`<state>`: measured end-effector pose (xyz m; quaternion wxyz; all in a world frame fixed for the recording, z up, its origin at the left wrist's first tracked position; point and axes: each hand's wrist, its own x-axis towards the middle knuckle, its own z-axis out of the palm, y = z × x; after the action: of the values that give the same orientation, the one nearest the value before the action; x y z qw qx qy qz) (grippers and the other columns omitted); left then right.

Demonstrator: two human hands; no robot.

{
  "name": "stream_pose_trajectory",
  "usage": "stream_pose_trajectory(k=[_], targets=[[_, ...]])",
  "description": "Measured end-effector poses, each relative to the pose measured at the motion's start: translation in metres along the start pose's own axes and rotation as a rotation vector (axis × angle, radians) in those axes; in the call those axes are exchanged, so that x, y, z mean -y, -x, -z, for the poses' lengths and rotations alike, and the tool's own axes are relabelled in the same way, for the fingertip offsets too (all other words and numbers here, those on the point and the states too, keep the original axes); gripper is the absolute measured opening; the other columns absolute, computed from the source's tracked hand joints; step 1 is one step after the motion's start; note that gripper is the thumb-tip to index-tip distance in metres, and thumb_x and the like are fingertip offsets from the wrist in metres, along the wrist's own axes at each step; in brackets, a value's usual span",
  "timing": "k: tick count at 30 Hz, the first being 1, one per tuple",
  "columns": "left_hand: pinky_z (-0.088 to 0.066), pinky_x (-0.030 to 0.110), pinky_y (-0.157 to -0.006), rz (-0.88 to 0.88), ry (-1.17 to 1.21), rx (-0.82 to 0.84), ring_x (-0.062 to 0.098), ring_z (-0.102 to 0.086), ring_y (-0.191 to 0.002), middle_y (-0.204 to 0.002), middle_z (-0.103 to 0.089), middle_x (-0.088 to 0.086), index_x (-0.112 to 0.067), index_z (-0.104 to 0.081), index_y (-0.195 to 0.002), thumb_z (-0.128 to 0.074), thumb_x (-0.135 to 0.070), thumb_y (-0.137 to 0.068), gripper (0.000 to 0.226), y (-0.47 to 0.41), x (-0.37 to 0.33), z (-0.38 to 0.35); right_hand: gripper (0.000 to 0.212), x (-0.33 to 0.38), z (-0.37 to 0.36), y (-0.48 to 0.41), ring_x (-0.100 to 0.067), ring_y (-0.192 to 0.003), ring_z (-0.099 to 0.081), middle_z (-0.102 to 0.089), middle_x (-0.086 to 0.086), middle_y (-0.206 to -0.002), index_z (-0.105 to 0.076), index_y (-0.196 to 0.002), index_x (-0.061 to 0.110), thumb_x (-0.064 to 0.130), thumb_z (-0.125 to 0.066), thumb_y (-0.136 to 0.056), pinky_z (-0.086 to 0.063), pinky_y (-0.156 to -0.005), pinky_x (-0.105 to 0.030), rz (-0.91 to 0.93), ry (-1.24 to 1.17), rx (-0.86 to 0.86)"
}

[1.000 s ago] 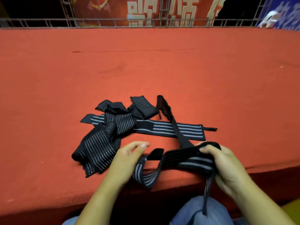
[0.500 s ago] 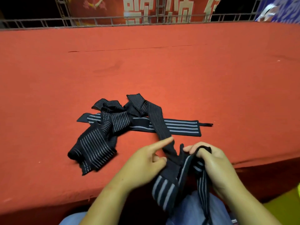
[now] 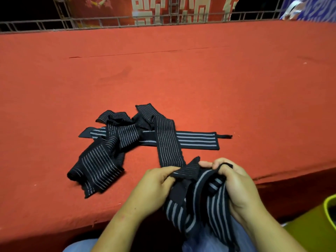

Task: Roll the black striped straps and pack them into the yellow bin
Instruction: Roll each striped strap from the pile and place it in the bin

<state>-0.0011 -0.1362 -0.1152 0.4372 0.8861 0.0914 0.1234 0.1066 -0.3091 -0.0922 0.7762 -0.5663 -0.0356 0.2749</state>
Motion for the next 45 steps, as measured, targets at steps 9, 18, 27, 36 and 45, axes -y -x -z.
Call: stream_pose_trajectory(k=[9,18,27,36,45], targets=[[-0.050,0.015,-0.082,0.168,0.208,-0.102,-0.001,-0.070,-0.094,-0.100,-0.079,-0.017,-0.020,-0.079,-0.104,-0.048,0.000,-0.101,0.037,-0.006,0.000,0.000,0.034,-0.005,-0.010,0.001,-0.034,-0.074,-0.071,-0.077,-0.026,-0.095,-0.050,-0.067,0.008,-0.013,-0.031,-0.085,-0.060,-0.069,-0.039,0.050,-0.016,-0.085],[-0.050,0.032,-0.065,0.468,0.481,-0.323,0.016,-0.065,-0.064,-0.077,-0.077,0.017,-0.010,-0.076,-0.076,-0.048,-0.010,-0.100,0.037,-0.011,0.011,0.007,0.033,-0.004,-0.010,0.002,-0.040,-0.091,-0.077,-0.076,-0.027,-0.084,-0.046,-0.067,0.012,-0.012,-0.031,-0.086,-0.056,-0.088,-0.050,0.138,-0.119,-0.126],[-0.061,0.030,-0.066,0.530,0.885,-0.585,0.013,-0.067,-0.072,-0.081,-0.076,0.004,-0.007,-0.075,-0.104,-0.044,-0.004,-0.102,0.032,-0.020,0.019,0.022,0.019,0.027,0.006,-0.031,-0.022,-0.052,-0.042,-0.046,-0.006,-0.061,-0.056,-0.082,0.009,0.009,-0.043,-0.097,-0.037,-0.044,-0.022,0.010,0.104,-0.352],[-0.054,0.041,-0.103,0.467,0.560,-0.798,0.019,-0.072,-0.107,-0.107,-0.079,0.001,-0.018,-0.077,-0.102,-0.047,-0.006,-0.101,0.033,-0.018,0.059,0.050,0.034,0.039,0.020,-0.059,-0.016,-0.062,-0.053,-0.064,-0.003,-0.065,-0.072,-0.076,-0.001,0.030,-0.084,-0.085,-0.038,-0.063,-0.033,0.021,0.900,-0.126],[-0.042,0.040,-0.100,0.464,-0.059,-0.693,0.032,-0.060,-0.116,-0.138,-0.062,0.013,-0.032,-0.036,-0.156,-0.060,-0.014,-0.095,0.068,-0.006,0.058,0.054,0.038,0.026,0.023,-0.109,-0.023,-0.075,-0.063,-0.067,-0.004,-0.077,-0.068,-0.076,0.011,0.045,-0.081,-0.086,-0.043,-0.068,-0.036,0.027,0.897,-0.274]])
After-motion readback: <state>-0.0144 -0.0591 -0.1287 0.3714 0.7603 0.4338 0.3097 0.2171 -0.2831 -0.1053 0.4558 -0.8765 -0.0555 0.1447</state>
